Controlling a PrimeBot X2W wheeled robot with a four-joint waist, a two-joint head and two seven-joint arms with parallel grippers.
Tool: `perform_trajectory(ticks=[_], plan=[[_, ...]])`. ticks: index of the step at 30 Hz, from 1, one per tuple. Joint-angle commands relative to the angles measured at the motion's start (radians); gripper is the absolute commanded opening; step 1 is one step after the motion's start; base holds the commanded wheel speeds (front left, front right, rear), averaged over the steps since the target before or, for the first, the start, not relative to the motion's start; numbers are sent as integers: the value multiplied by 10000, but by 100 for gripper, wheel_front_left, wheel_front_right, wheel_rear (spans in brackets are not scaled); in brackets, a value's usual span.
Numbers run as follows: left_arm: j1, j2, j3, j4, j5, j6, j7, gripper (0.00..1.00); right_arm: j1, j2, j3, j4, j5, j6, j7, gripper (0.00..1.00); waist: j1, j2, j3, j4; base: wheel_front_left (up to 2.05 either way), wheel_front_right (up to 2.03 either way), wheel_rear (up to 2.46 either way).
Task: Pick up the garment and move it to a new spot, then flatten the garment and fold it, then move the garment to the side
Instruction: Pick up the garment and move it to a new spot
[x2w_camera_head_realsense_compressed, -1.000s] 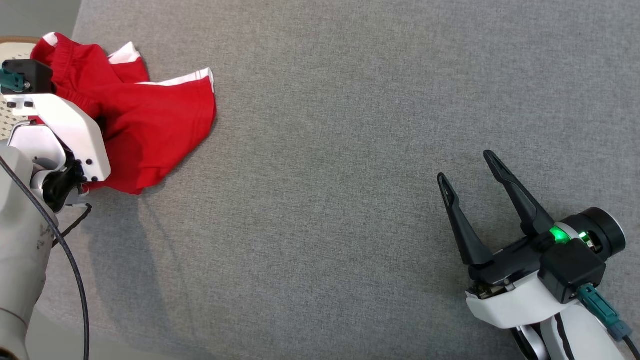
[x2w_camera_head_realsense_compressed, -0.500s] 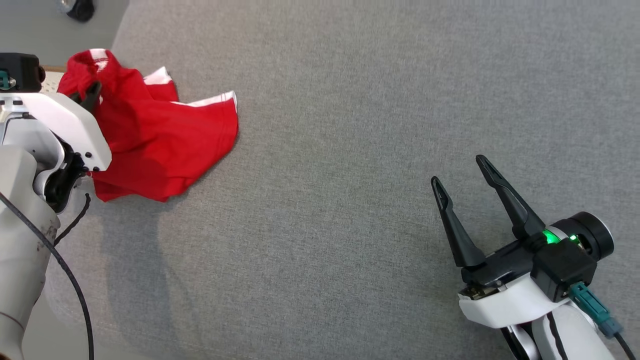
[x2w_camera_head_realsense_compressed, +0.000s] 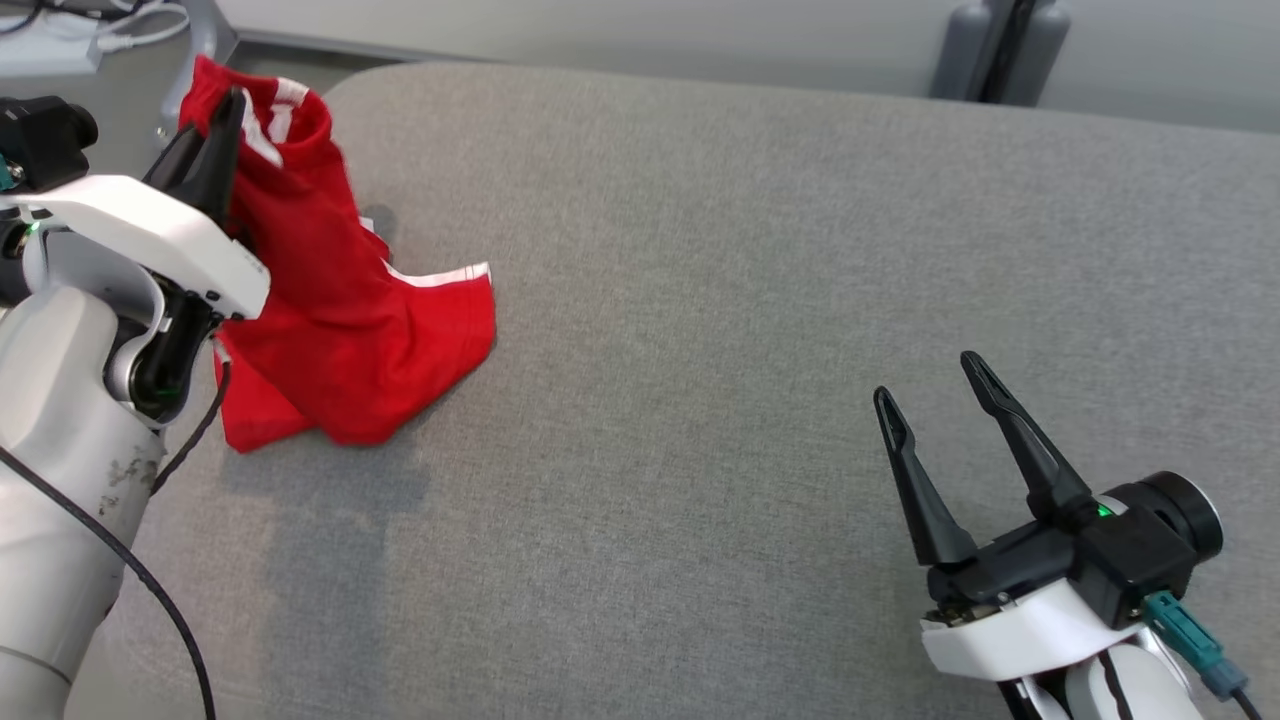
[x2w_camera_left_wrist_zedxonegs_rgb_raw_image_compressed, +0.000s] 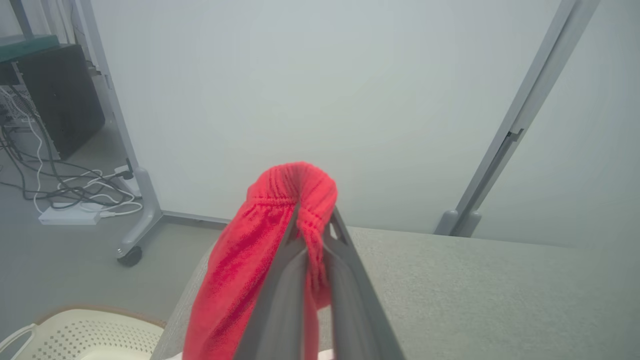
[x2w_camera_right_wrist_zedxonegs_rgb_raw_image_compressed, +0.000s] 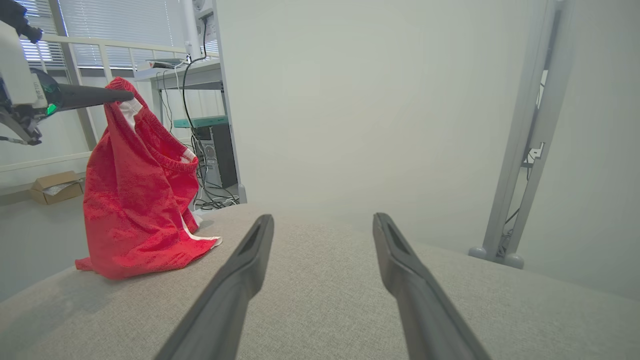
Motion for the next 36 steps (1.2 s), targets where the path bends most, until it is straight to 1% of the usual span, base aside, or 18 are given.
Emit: perform_trajectory(ticks=[1,5,9,12,15,18,21,26,31,36], plan=[[168,-37,22,-235,-51,-9,-197,0,154,-37,-148,-59,36,-3,-9,100,0,0,-312,-175,0,0,0],[289,-170,145,-1023,-148,-1,-711,0,373,7,-562,-203,55,-3,-9,100,0,0,-626,-424,0,0,0],[490,-348,312,-1645,-273,149,-904,0,424,55,-702,-291,33,-3,-9,100,0,0,-762,-729,0,0,0],[672,-557,463,-2459,-296,464,-1041,0,493,87,-836,-423,-27,-3,-9,100,0,0,-819,-1102,0,0,0],[876,-787,405,-3292,-47,857,-1105,0,449,134,-1015,-522,-56,-3,-9,100,0,0,-826,-1547,0,0,0],[1051,-1054,186,-4013,187,1179,-1140,0,338,175,-1057,-573,-68,-3,-9,100,0,0,-767,-2061,0,0,0],[1159,-1337,-255,-4591,481,1419,-1001,0,253,205,-1108,-660,-100,-3,-9,100,0,0,-665,-2566,0,0,0],[1260,-1907,-968,-5025,846,1656,-789,0,129,267,-1299,-794,-61,-3,-9,100,0,0,-393,-3438,0,0,0],[1309,-2588,-1621,-4801,1139,1579,-829,0,-68,296,-1300,-869,3,-3,-9,100,0,0,-32,-4320,0,0,0],[1069,-3110,-2384,-4054,1736,1210,-991,0,-214,299,-1314,-941,315,-3,-7,100,0,0,344,-5075,0,0,0]])
